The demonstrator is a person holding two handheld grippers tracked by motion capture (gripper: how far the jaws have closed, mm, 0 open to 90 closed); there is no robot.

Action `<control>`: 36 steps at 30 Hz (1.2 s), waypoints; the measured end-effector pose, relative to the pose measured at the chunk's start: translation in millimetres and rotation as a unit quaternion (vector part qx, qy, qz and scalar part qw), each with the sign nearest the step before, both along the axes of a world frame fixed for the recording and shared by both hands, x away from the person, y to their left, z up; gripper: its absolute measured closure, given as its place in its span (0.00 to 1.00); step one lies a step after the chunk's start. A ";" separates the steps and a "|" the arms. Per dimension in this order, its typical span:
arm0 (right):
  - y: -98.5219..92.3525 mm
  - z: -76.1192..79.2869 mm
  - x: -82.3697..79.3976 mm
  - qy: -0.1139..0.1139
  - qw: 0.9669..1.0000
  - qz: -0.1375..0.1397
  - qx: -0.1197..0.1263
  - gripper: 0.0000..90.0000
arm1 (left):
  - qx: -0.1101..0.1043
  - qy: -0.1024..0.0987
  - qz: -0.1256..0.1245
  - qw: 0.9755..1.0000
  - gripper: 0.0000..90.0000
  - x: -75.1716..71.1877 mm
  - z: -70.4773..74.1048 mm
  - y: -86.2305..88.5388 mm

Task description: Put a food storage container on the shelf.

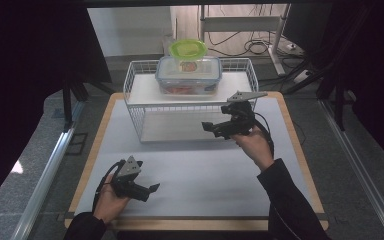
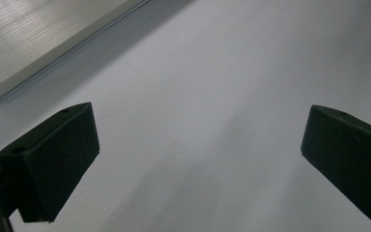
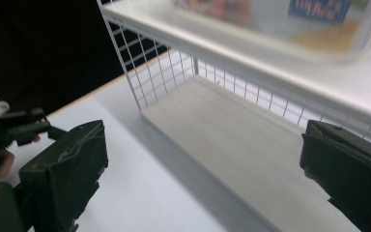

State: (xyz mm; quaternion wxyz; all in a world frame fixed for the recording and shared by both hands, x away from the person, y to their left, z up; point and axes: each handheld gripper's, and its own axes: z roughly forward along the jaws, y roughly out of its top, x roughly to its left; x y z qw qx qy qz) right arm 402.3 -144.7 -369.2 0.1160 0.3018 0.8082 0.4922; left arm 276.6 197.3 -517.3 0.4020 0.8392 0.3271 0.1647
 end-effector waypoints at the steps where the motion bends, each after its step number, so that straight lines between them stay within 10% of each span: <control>1: -0.8 -2.8 -0.8 0.004 1.000 0.000 -0.002 0.03 | 0.000 0.000 0.000 1.000 0.00 0.0 -0.1 0.0; 36: -28.3 -73.6 -45.7 -0.017 0.999 -0.018 -0.047 0.00 | -0.008 -0.014 -0.008 1.000 0.03 -3.1 1.8 0.3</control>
